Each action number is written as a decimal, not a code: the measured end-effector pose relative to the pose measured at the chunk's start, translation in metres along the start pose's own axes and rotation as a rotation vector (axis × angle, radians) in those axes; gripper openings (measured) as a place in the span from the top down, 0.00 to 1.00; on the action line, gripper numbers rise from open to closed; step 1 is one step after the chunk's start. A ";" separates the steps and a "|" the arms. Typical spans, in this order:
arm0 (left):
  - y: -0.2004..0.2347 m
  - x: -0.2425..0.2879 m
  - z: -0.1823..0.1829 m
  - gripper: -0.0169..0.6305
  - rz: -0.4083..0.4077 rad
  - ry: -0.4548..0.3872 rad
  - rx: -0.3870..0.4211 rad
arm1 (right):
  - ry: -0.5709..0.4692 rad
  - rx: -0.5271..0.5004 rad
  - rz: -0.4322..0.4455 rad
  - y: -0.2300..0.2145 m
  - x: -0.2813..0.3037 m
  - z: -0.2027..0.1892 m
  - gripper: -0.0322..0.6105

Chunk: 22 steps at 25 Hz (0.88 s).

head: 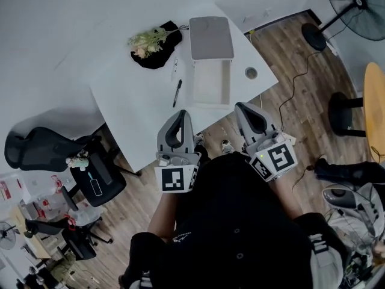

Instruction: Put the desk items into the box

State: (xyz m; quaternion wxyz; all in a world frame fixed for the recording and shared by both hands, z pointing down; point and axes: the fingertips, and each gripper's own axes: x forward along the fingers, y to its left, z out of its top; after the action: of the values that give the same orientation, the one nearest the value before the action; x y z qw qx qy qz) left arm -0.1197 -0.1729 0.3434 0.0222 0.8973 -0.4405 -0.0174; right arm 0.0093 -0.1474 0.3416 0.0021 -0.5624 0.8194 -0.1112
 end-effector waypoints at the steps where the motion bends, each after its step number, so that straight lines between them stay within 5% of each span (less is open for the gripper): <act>1: 0.006 0.003 -0.002 0.96 -0.013 0.004 0.002 | -0.001 0.000 -0.011 0.002 0.004 -0.001 0.95; 22: 0.097 0.046 -0.143 0.96 -0.151 0.293 -0.015 | 0.063 0.021 -0.178 0.024 0.078 -0.027 0.95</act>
State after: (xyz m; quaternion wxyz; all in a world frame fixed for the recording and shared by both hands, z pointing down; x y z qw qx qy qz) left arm -0.1608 -0.2654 0.4909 0.0914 0.9207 -0.3635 0.1090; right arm -0.0446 -0.2064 0.3733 -0.0278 -0.6291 0.7646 -0.1374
